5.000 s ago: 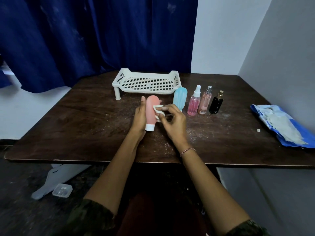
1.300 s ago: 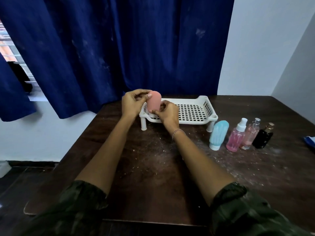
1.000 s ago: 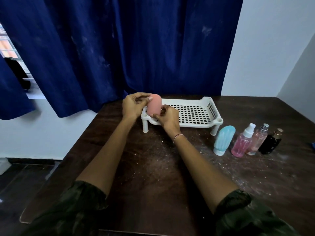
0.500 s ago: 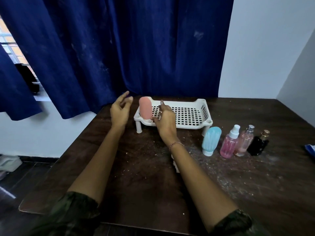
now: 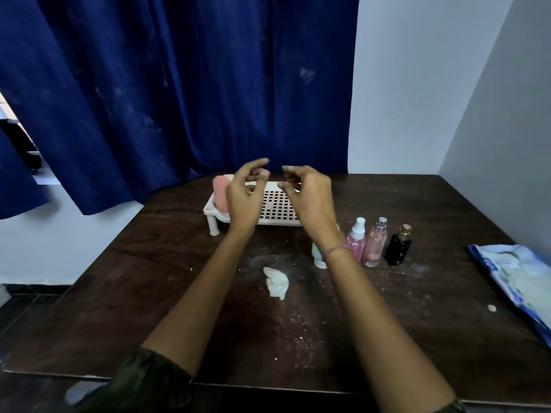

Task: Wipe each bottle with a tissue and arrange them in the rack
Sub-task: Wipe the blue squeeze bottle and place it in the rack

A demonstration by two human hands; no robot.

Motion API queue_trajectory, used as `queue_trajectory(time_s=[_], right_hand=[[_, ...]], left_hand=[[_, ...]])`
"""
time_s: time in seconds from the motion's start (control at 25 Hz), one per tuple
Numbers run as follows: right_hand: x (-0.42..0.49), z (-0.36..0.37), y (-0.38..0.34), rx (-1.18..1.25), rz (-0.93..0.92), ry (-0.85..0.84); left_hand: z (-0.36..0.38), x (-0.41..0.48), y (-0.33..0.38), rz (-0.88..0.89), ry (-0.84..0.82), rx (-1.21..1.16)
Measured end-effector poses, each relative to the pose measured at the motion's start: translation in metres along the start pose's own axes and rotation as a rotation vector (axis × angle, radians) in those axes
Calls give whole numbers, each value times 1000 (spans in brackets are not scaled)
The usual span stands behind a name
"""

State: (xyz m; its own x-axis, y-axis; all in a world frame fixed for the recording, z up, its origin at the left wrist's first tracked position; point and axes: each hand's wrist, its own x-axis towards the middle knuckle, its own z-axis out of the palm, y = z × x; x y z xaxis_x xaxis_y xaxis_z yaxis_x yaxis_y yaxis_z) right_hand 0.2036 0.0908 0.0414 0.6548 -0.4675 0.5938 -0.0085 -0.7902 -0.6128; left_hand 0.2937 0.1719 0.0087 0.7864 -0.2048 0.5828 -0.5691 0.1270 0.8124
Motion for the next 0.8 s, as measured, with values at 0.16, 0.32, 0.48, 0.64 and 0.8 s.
queue_trajectory(time_s=[0.16, 0.32, 0.48, 0.64, 0.8], right_hand=[[-10, -40, 33, -263, 1, -68], [-28, -53, 51, -492, 63, -205], [-44, -52, 43, -626, 59, -305], [-49, -45, 44, -610, 61, -323], [-52, -40, 51, -464, 74, -282]], left_hand=[[37, -27, 2, 58, -251, 6], [51, -52, -10, -39, -382, -22], [45, -67, -21, -138, -442, -51], [40, -79, -24, -206, -472, -27], [36, -86, -23, -191, -446, -2]])
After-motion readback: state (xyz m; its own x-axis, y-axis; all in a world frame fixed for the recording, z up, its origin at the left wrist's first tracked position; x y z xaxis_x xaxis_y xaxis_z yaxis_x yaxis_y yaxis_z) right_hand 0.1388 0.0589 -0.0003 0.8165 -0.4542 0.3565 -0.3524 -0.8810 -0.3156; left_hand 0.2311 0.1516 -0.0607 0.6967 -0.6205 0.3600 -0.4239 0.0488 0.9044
